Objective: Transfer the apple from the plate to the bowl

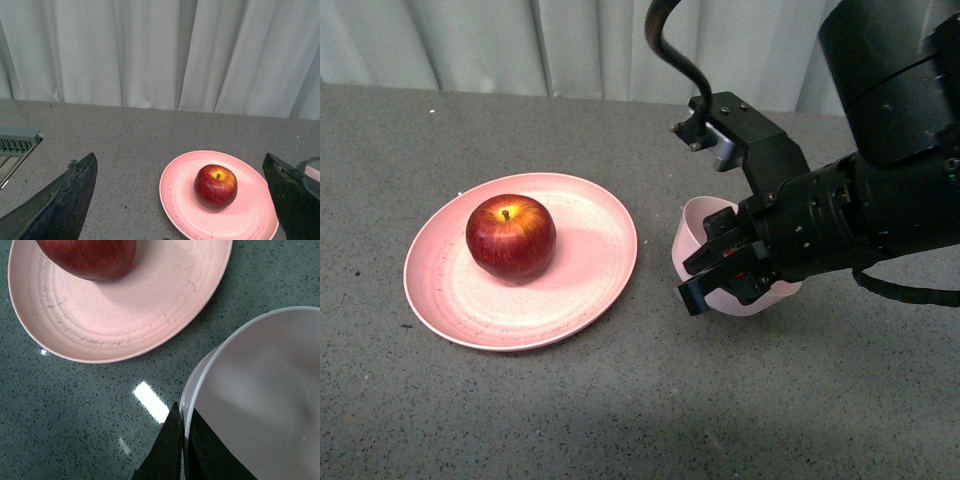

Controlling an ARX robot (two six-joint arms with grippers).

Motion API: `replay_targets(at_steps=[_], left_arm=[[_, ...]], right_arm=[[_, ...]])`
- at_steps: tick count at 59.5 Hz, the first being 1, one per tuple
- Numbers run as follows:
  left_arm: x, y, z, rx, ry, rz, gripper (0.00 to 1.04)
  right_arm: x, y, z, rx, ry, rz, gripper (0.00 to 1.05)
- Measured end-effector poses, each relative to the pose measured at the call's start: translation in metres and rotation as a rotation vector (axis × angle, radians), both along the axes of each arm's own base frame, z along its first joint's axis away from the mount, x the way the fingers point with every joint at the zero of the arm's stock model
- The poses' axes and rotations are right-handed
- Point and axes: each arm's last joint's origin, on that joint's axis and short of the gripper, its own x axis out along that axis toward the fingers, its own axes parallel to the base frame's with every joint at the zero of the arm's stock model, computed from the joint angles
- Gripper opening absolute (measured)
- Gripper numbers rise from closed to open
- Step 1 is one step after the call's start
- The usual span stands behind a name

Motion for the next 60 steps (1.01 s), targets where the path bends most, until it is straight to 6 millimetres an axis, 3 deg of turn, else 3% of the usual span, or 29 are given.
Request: replay_targets(at_steps=[17,43,55,60], left_arm=[[0.0,0.0,0.0,0.0,0.0,0.0,0.98],[0.0,0.0,0.0,0.0,0.0,0.0,0.98],[0.0,0.0,0.0,0.0,0.0,0.0,0.98],[0.0,0.0,0.0,0.0,0.0,0.0,0.98]], right_arm=[[0.009,0.011,-0.008,-0.016,0.0,-0.003,0.01],[0.007,0.006,-0.002,0.038,-0.069,-0.053,0.65],[-0.004,-0.021,0.033,0.138,-0.215,-0.199,0.97],[-0.011,-0.039,0.051,0.152,-0.326,-0.314,0.94]])
